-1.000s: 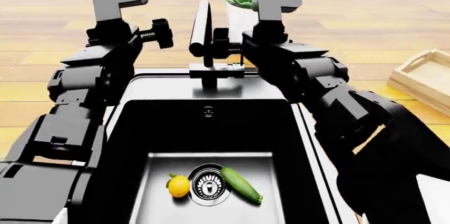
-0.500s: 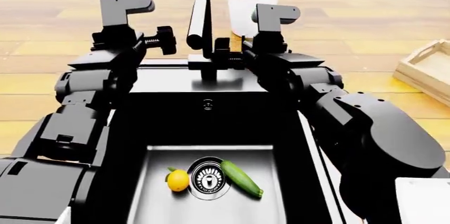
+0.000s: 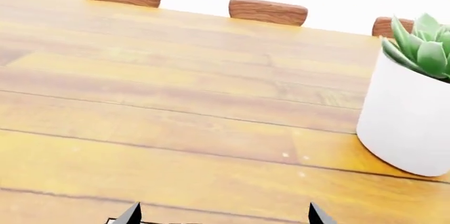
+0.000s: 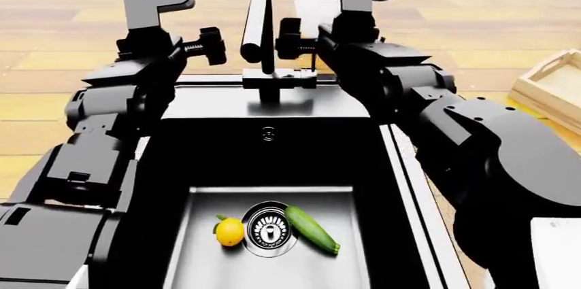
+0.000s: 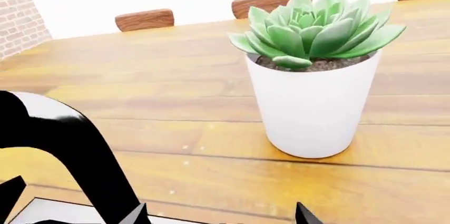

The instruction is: Pick up the fruits and vegetables and place them in the sink. Turn on the sink faucet to wash them. Then turn the sink off and put them in the tray.

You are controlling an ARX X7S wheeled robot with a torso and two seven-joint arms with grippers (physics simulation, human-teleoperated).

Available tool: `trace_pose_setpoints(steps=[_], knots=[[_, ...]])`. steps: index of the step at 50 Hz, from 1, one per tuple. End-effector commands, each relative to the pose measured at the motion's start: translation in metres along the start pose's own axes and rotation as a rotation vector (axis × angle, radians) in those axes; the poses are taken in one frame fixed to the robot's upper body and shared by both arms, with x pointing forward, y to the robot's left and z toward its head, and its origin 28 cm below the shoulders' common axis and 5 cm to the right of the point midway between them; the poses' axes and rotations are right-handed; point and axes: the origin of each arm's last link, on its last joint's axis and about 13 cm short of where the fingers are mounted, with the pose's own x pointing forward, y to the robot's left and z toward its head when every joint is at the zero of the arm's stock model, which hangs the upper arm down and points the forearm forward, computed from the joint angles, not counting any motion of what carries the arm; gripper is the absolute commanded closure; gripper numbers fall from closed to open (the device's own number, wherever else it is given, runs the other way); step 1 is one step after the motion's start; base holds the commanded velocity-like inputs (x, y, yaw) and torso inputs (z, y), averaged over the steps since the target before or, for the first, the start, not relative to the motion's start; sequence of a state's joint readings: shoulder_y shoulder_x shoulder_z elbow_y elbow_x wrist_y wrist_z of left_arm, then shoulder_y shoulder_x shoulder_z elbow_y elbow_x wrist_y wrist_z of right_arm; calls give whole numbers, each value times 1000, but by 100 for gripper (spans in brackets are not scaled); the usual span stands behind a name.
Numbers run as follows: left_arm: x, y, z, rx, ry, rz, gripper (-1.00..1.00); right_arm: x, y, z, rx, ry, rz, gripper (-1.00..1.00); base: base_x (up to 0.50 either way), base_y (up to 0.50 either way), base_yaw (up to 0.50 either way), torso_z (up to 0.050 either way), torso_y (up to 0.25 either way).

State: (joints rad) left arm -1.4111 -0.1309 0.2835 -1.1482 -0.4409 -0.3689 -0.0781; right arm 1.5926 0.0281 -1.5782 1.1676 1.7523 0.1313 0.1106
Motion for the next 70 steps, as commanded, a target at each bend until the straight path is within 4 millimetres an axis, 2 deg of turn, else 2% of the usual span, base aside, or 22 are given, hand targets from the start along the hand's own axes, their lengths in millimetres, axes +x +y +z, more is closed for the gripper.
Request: trace_pose_setpoints(steps=[1, 7, 14, 18, 34, 62, 70], knots=[[-9, -4, 28, -25, -57, -23, -100, -6, -1, 20, -22, -47, -27, -100, 0, 0, 0, 0, 0], [-12, -6, 38, -32, -79, -31, -100, -6, -2, 19, -19, -48, -33, -100, 0, 0, 0, 0, 0], [-13, -5, 40, -32, -83, -25, -100, -6, -3, 19, -19, -49, -45, -100, 0, 0, 0, 0, 0], [-12, -5, 40, -14, -85, -17, -100, -6, -3, 19, -24, -49, -53, -100, 0, 0, 0, 0, 0], [-11, -7, 32, -17, -69, -16, -100, -3, -4, 12, -15, -39, -54, -100, 0, 0, 0, 0, -249], [-8, -4, 25, -39, -60, -18, -100, 0, -6, 3, -2, -24, -50, -100, 0, 0, 0, 0, -48], [-9, -4, 25, -37, -58, -19, -100, -5, -20, 11, 9, -31, -124, -100, 0, 0, 0, 0, 0]])
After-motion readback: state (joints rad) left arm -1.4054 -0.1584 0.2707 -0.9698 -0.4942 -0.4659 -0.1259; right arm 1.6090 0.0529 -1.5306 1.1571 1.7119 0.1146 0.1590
